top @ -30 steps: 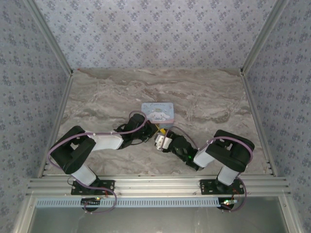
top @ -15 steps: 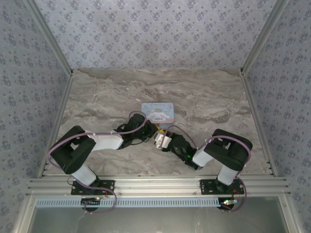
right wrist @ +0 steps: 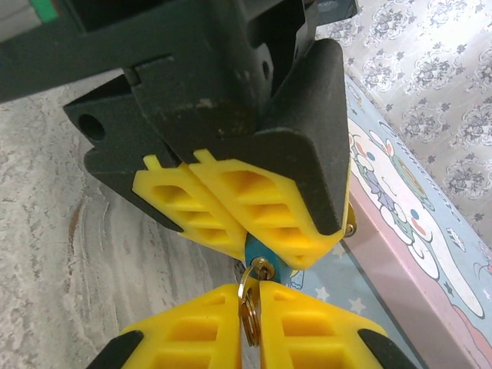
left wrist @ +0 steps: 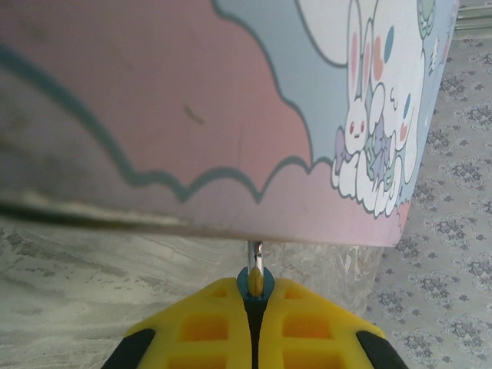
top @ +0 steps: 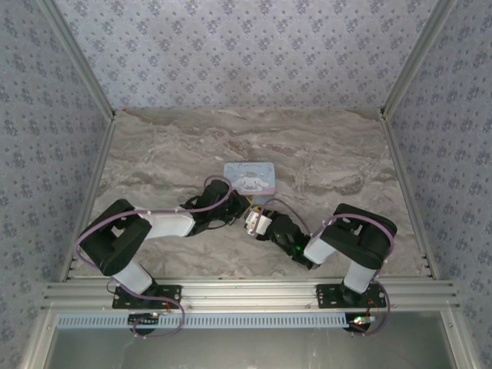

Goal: Unlock the padlock with the key

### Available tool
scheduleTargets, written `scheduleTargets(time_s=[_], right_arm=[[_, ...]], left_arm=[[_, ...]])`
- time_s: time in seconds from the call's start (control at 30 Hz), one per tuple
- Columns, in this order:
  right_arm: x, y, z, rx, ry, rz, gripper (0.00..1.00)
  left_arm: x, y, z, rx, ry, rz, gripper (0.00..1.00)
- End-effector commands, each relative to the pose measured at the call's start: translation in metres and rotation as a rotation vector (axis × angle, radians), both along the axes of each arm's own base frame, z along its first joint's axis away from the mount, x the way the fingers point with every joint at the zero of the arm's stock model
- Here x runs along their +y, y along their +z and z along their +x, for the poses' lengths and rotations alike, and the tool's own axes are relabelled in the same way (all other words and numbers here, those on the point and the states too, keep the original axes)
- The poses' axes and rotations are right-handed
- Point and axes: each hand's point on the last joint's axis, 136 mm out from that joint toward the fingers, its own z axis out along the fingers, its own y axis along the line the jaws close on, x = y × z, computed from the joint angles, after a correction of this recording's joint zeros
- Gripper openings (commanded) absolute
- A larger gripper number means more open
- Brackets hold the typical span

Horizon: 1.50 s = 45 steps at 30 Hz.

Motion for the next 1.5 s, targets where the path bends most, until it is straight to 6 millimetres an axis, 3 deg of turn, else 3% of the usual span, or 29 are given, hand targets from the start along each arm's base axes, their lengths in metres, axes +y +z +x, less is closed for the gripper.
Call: scheduleTargets(time_s=[0.0,0.33,1.0,1.2,1.47], right_arm=[[0.001,0.011,0.01,-0.008,-0.056,0.064,0.12],[-0.002,0.029,0.015,0.139,-0.15,0.311,0.0],[-0.024,0.015,0.029,0.438,-0.26,0.662,0.0],[-0.026,0.006,0.029,0.462,-0.275,0.631,0.0],[-0.032,-0.012,0.022,0.564,-0.318,0.711,0.0]], left_arm=[[-0.017,0.022,0.002,-0.03,-0.027,-0.068,0.0],[-0.021,0.02,0.001,-0.027,-0.031,-0.069,0.0],[-0.028,0.008,-0.002,-0.007,-0.032,-0.057,0.0],[-0.028,0.004,-0.001,-0.006,-0.031,-0.05,0.0],[-0.009,-0.004,-0.001,-0.018,-0.01,0.006,0.37]])
